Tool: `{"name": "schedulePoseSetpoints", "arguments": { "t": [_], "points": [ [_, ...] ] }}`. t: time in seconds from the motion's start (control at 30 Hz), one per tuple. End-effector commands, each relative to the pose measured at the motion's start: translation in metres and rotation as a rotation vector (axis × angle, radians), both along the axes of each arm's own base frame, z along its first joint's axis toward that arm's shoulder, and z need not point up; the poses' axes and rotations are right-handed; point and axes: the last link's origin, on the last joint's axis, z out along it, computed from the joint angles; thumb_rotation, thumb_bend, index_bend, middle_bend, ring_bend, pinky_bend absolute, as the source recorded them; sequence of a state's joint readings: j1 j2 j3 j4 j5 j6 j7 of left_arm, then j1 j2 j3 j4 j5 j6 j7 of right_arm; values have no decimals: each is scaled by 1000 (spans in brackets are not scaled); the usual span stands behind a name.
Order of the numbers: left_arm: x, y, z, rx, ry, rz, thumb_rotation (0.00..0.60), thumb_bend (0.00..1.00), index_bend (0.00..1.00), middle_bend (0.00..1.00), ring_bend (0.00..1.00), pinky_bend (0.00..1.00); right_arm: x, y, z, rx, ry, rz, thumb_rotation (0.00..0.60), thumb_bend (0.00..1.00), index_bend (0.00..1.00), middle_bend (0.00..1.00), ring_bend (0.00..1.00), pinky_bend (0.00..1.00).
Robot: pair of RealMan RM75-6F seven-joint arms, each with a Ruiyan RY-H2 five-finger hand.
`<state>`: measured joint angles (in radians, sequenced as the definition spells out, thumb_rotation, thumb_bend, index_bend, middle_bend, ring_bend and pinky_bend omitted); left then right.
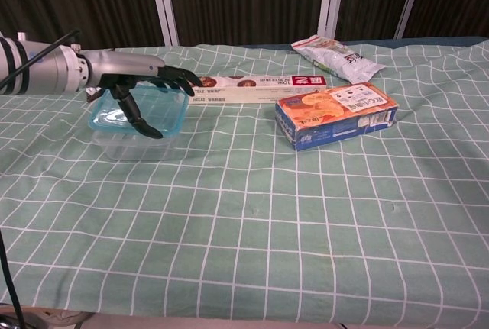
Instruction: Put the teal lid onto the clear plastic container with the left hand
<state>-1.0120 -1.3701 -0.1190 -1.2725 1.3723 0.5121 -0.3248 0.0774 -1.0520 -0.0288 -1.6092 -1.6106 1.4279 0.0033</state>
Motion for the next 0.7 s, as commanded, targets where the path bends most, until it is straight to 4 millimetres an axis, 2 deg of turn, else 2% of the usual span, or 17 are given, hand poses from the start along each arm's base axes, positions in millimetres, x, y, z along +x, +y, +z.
{"name": "schedulePoseSetpoints", "arguments": {
  "t": [0.03,0.7],
  "points": [
    [0,0,-2,-3,1,4,600,288,0,242,639,666,0,0,0,1,0,1,600,186,0,0,0,0],
    [-10,6,-13,-3,28,39,600,288,0,243,638,644,0,1,2,2,-8,5,600,186,0,0,0,0]
  ]
}}
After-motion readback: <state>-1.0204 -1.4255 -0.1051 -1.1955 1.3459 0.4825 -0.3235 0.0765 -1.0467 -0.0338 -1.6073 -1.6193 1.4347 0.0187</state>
